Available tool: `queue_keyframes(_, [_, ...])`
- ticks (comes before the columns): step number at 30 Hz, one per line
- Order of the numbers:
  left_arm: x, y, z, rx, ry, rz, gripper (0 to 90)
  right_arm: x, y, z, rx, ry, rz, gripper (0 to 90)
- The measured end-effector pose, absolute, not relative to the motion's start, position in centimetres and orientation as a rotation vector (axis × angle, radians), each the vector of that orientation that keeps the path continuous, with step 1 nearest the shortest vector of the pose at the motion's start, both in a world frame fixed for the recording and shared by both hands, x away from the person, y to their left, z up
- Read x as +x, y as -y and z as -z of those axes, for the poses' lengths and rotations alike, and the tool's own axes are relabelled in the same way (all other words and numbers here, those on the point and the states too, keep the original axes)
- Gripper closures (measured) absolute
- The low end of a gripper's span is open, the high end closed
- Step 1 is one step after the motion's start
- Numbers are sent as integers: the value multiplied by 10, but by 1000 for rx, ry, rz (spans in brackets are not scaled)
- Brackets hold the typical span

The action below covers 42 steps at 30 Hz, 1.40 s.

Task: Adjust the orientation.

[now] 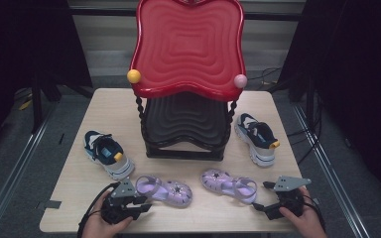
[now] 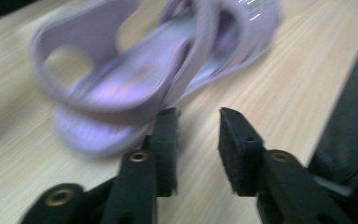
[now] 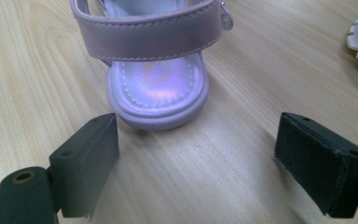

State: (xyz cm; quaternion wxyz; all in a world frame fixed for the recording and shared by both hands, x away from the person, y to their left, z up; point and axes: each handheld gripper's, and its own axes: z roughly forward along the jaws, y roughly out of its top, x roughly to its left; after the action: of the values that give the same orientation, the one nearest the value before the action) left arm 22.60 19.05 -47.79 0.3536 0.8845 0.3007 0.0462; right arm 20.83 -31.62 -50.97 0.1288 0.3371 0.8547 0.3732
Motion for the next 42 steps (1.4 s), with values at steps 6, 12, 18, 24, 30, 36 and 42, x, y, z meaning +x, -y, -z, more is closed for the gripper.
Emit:
queue_keyframes(6, [233, -216, 477, 2250, -855, -160, 648, 208, 316, 510, 980, -2485, -1086, 131])
queue_keyframes(12, [244, -227, 482, 2214, -871, -165, 620, 209, 316, 510, 981, -2486, -1087, 131])
queue_keyframes(18, [255, -224, 492, 2213, -850, -170, 464, 209, 316, 510, 979, -2487, -1088, 131])
queue_keyframes(24, [265, -215, 500, 2232, -769, -200, 288, 209, 316, 510, 983, -2485, -1089, 132])
queue_keyframes(30, [263, -214, 502, 2248, -692, -193, 247, 210, 316, 509, 982, -2486, -1083, 131])
queue_keyframes(36, [261, -210, 502, 2251, -685, -191, 231, 210, 316, 510, 979, -2486, -1083, 131])
queue_keyframes(42, [258, -207, 502, 2244, -645, -185, 326, 210, 316, 509, 982, -2486, -1082, 131])
